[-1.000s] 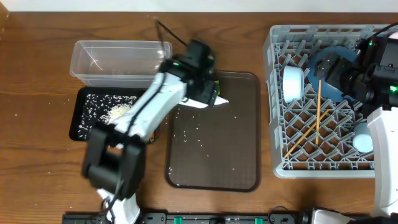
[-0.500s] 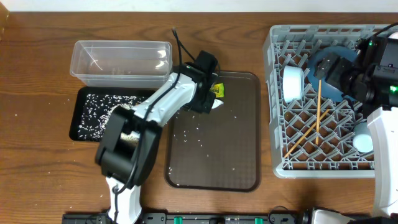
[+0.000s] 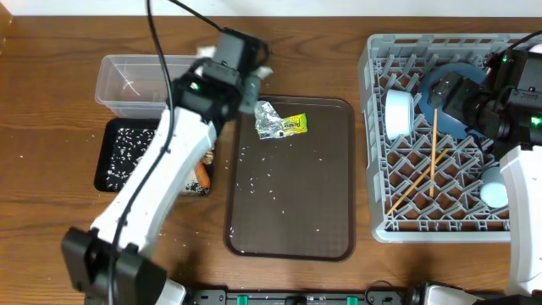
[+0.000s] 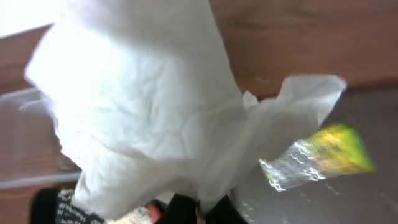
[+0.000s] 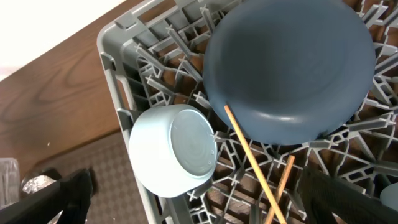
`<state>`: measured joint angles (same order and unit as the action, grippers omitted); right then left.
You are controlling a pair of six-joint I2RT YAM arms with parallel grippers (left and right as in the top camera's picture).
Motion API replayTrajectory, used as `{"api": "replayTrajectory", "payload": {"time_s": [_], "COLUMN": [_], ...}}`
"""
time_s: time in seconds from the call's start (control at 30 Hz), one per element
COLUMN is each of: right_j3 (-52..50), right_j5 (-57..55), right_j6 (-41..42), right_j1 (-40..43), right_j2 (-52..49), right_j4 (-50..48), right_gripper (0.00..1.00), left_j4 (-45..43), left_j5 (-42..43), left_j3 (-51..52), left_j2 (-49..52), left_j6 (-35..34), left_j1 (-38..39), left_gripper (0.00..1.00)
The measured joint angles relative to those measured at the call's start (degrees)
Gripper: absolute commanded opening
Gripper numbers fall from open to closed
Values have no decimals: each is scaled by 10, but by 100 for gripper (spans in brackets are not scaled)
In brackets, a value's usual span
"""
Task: Sort waste into correct bins and load items into the dishwasher rack
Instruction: 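Grasp the white paper and carry it into the clear plastic bin, then reach the left gripper back to the yellow-green wrapper on the tray, then grasp the wrapper and drop it into the clear plastic bin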
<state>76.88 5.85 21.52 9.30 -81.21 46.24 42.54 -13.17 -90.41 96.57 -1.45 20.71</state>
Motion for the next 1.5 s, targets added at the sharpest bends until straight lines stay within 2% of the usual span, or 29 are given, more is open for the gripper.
{"api": "replayTrajectory", "payload": {"time_s": [0.03,0.07,0.1,0.13,0.3,0.5,0.73,0.93,1.03,1.07,1.13,1.2,1.5], "right_j3": [0,0,0,0,0,0,0,0,0,0,0,0,0], "right_j5": [0,0,0,0,0,0,0,0,0,0,0,0,0], "right_j6": [0,0,0,0,0,0,0,0,0,0,0,0,0], "right_j1": [0,0,0,0,0,0,0,0,0,0,0,0,0], "right_j2": [0,0,0,0,0,0,0,0,0,0,0,0,1], "right_j4": [0,0,0,0,0,0,0,0,0,0,0,0,0], "right_gripper": [99,99,99,99,99,99,99,99,99,99,99,99,99], "left_j4": [-10,-17,-20,-19,9,6,-26,-72,-69,-70,-70,-68,36], "left_j5": [-6,-10,-10,-8,49,148,153,146,145,149,145,145,141], "left_j3": [0,0,1,3,17,17,17,17,20,21,20,20,5], "left_j2": [15,35,50,67,96,60,93,218,261,268,265,266,239], "left_j6": [0,0,4,2,-16,-18,22,46,48,49,49,52,58], "left_j1": [-16,-34,-47,-61,-86,-50,43,76,76,76,76,78,97], "left_gripper": [7,26,55,73,74,74,75,76,74,68,41,6,6]}}
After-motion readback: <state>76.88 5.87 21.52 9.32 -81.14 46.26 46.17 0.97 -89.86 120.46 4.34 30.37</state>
